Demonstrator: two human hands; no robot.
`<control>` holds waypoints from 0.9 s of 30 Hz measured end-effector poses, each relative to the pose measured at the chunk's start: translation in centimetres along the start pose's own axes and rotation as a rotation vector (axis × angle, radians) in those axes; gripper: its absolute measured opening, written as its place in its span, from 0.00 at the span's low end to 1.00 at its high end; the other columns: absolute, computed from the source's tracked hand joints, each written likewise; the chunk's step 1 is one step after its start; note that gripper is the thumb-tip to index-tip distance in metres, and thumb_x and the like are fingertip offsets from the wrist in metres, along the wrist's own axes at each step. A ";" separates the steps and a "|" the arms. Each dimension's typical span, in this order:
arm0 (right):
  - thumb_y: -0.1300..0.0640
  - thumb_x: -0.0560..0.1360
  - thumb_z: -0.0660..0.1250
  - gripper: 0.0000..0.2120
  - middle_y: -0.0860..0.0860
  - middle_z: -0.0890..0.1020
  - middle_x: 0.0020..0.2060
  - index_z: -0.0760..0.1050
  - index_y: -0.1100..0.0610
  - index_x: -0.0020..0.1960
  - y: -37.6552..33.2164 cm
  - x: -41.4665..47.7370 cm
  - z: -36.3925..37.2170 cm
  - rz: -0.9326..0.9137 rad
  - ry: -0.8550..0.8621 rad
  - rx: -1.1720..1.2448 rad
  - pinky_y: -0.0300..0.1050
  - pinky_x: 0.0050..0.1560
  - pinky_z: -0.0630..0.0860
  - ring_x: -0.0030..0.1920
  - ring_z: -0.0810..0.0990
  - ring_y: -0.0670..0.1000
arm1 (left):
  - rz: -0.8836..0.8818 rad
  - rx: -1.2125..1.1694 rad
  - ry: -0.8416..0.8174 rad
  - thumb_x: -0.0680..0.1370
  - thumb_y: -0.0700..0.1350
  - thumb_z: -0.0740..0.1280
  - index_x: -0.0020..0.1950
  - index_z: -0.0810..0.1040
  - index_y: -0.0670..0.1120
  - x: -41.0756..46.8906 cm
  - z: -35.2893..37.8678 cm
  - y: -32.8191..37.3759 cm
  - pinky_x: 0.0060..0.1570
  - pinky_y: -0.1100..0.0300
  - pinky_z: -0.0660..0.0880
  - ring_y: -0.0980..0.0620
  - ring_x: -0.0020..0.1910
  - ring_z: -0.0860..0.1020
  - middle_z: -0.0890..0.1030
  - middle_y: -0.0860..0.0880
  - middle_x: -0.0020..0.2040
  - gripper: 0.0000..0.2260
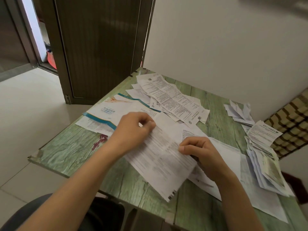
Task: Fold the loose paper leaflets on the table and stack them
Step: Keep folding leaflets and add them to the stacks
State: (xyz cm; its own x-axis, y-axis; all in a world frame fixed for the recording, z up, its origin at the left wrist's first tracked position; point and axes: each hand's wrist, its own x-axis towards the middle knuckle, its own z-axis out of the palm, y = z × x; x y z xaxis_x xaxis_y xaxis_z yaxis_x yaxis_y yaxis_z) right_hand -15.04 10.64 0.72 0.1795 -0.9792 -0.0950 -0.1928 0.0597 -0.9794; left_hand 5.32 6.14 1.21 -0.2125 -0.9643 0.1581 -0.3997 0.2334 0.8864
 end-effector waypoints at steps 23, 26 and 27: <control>0.49 0.61 0.78 0.20 0.57 0.81 0.41 0.79 0.47 0.51 0.4 0.0 0.1 -0.088 0.130 0.221 0.47 0.42 0.78 0.42 0.80 0.53 | -0.018 -0.075 -0.175 0.77 0.56 0.64 0.64 0.74 0.57 -0.1 0.9 0.0 0.57 0.66 0.64 0.60 0.63 0.69 0.71 0.58 0.66 0.16; 0.41 0.51 0.82 0.22 0.50 0.81 0.38 0.81 0.48 0.41 0.5 0.1 -0.3 -0.134 0.227 0.284 0.38 0.40 0.78 0.39 0.79 0.47 | -0.018 -0.076 -0.239 0.71 0.66 0.53 0.58 0.80 0.54 -0.7 0.9 0.8 0.64 0.61 0.57 0.58 0.71 0.62 0.64 0.58 0.73 0.27; 0.40 0.50 0.82 0.23 0.48 0.81 0.37 0.81 0.48 0.40 0.5 0.2 -0.3 -0.141 0.249 0.298 0.37 0.39 0.78 0.38 0.79 0.46 | -0.018 -0.073 -0.257 0.70 0.67 0.50 0.57 0.81 0.54 -0.9 1.1 1.0 0.64 0.62 0.55 0.59 0.72 0.60 0.62 0.58 0.74 0.29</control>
State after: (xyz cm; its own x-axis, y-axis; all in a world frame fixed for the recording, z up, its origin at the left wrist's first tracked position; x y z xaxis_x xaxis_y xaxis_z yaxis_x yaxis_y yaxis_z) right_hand -15.43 10.43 0.29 -0.0618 -0.9966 0.0542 0.1110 -0.0608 -0.9920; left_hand 4.15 7.36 1.53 -0.4295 -0.9024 0.0347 -0.3421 0.1981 0.9186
